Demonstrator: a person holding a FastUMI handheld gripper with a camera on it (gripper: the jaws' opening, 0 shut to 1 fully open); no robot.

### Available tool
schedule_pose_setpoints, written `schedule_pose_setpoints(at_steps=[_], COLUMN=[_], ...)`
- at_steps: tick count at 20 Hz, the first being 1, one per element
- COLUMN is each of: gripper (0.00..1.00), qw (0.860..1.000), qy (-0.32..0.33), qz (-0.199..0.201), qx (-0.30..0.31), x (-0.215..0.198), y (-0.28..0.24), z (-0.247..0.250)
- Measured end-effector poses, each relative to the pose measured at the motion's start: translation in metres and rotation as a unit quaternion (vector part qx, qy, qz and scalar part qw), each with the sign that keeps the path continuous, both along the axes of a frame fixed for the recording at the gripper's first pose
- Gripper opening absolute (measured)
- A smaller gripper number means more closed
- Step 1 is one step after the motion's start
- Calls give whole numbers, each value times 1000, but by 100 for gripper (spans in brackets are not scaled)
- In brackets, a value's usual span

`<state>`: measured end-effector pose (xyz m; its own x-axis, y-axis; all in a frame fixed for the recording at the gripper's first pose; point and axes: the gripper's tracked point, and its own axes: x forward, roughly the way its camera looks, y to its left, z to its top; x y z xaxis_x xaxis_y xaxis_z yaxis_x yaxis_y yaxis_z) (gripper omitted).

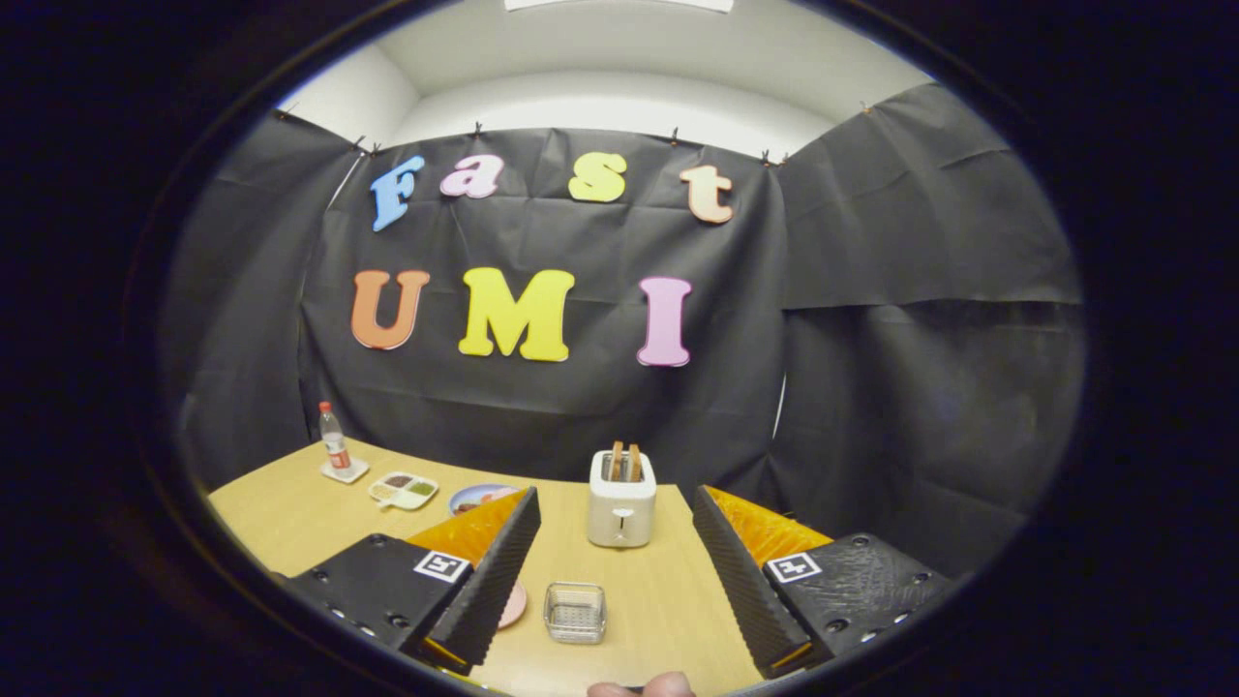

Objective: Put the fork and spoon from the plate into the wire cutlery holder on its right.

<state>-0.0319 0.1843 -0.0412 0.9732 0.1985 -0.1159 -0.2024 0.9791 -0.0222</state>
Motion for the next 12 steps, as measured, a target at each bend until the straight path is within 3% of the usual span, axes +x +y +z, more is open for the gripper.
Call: schedule_pose_setpoints(at_steps=[4,7,12], gripper=[96,96,96], qw=[996,985,964], qy=[82,159,249], qz=[39,68,74], qx=[-9,-15,-47], x=[-3,-13,-7], y=[60,108,160], z=[-59,-116,-198])
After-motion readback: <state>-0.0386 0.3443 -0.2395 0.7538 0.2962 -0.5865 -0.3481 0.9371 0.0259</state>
